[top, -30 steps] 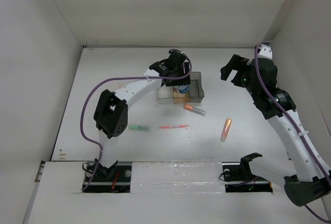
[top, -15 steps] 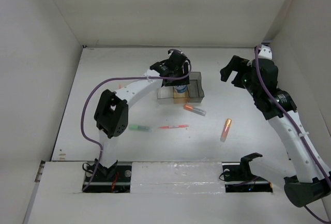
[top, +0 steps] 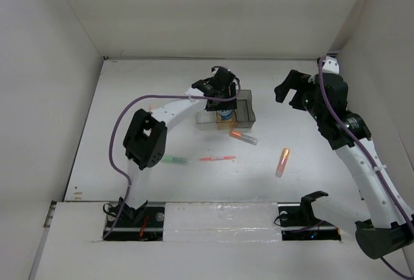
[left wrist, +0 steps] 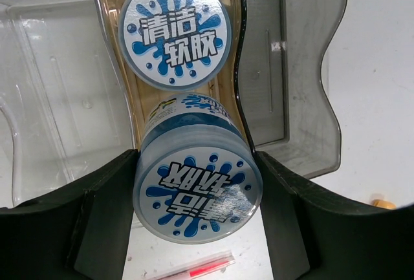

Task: Sort the stationery into containers
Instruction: Place the stationery in the storage box.

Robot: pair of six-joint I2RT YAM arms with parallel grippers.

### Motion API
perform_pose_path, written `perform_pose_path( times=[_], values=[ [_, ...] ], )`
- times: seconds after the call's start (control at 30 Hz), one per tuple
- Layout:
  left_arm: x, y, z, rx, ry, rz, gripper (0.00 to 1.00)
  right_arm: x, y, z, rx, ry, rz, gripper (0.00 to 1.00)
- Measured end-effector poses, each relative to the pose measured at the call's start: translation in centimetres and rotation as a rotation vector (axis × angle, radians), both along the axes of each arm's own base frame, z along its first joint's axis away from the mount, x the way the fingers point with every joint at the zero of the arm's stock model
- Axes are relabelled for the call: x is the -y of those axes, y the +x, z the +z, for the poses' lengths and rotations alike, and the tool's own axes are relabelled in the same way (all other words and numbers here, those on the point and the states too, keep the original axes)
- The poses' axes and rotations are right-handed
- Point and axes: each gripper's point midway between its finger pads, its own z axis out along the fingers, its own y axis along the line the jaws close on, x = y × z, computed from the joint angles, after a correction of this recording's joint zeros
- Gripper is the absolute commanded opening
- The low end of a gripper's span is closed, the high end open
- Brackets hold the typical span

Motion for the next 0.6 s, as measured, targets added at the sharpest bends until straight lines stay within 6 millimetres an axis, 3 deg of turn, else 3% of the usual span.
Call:
perform_pose_path(
  times=[0.07, 0.1, 0.2, 0.3, 0.43, 0.6],
  values=[
    [0.0, 0.0, 0.0, 0.000, 0.000, 0.000, 0.57, 0.0, 0.0, 0.0, 0.000, 0.000, 0.002, 1.00],
    [0.1, 0.0, 0.1, 0.002, -0.003, 0.000, 0.73, -0.1, 0.0, 0.0, 0.000, 0.001, 0.004, 1.00],
    [0.4, 0.1, 0.4, 0.009, -0.020, -0.004, 1.00, -0.2, -0.1, -0.5, -0.008, -0.002, 0.013, 1.00],
    [0.7, 0.1, 2.0, 0.033, -0.055, -0.011, 1.00, -0.5, -0.2, -1.2, -0.022, -0.007, 0.033, 1.00],
    [0.7, 0.0, 5.7, 0.093, -0.111, -0.016, 1.00, -0.8, -0.3, -2.0, -0.038, -0.011, 0.057, 1.00],
    [-0.5, -0.3, 10.2, 0.175, -0.142, 0.014, 1.00, -1.2, -0.1, -2.7, -0.047, -0.008, 0.073, 1.00]
  ],
)
